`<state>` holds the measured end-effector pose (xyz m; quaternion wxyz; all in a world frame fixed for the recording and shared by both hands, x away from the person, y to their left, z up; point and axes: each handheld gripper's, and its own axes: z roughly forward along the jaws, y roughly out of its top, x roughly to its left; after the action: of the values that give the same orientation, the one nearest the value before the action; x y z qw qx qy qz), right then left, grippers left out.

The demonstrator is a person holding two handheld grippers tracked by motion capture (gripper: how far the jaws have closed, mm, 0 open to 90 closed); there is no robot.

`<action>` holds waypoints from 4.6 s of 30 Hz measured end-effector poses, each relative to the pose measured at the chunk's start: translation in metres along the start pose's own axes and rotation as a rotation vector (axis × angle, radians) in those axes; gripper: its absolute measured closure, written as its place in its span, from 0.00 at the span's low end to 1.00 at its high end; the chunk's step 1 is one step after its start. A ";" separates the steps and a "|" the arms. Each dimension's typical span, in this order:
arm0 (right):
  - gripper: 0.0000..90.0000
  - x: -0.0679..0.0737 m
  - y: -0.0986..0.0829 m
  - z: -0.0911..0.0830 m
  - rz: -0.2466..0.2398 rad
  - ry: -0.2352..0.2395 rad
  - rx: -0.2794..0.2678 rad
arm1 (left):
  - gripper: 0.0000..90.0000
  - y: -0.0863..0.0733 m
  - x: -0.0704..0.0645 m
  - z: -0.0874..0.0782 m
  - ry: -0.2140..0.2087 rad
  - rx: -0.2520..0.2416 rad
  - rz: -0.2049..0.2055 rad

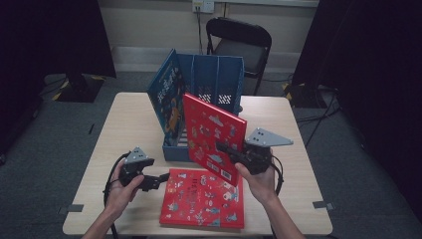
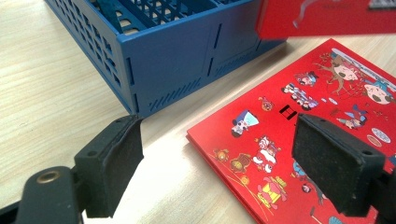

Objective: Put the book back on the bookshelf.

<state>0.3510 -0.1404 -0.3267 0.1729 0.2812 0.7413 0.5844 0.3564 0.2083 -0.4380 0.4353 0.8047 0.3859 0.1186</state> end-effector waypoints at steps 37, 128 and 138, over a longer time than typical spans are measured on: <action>0.89 -0.023 0.034 0.045 0.033 -0.239 -0.039 | 0.18 -0.001 -0.001 0.002 -0.002 -0.003 0.014; 0.88 -0.042 -0.020 0.161 0.120 -0.516 0.006 | 0.18 -0.002 -0.012 0.010 -0.004 0.045 0.098; 0.88 -0.033 -0.030 0.155 0.073 -0.504 0.048 | 0.18 -0.002 -0.014 0.011 -0.006 0.041 0.094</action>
<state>0.4610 -0.0465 -0.3978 0.3241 0.4486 0.6777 0.4842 0.3520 0.1922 -0.4443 0.4138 0.8310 0.3489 0.1285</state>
